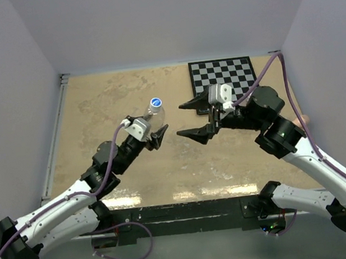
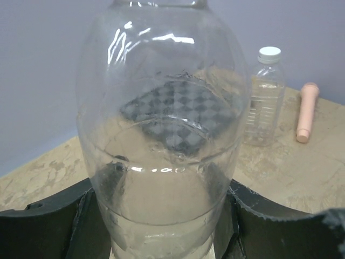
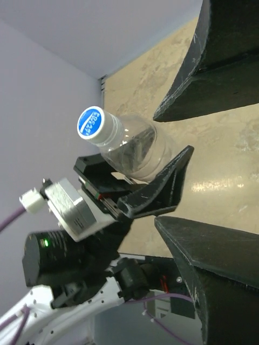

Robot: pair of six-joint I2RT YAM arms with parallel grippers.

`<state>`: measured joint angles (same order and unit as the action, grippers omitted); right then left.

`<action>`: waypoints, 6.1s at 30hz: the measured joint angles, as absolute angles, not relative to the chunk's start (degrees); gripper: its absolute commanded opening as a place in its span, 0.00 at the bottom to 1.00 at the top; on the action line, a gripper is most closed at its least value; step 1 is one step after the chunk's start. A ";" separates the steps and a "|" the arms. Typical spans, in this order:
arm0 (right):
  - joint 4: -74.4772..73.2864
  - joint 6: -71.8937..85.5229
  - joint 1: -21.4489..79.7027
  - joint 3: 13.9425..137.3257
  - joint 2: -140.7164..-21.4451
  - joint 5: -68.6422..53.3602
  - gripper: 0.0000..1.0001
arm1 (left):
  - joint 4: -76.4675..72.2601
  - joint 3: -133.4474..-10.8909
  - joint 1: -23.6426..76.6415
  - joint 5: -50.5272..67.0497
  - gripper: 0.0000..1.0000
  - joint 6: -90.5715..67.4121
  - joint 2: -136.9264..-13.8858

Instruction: Screw on the bottle caps

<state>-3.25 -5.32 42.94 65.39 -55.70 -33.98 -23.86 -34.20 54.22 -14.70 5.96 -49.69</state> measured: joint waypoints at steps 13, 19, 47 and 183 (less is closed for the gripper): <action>-9.52 -17.50 42.57 69.47 -56.23 -48.49 0.73 | -15.42 -35.44 43.81 31.70 0.00 5.65 -52.60; -11.29 -19.66 42.57 70.02 -56.53 -51.55 0.66 | -15.49 -36.01 43.75 38.70 0.00 5.65 -53.45; -12.62 -19.59 42.30 70.39 -58.87 -52.95 0.00 | -15.68 -37.30 43.81 40.16 0.00 6.79 -54.17; 0.67 -7.46 38.50 65.76 -57.58 -57.06 0.66 | -13.72 -38.94 49.71 24.67 0.00 6.63 -53.71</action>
<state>0.67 -7.46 38.50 65.76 -57.58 -57.06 -13.72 -38.94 49.71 24.67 6.63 -53.71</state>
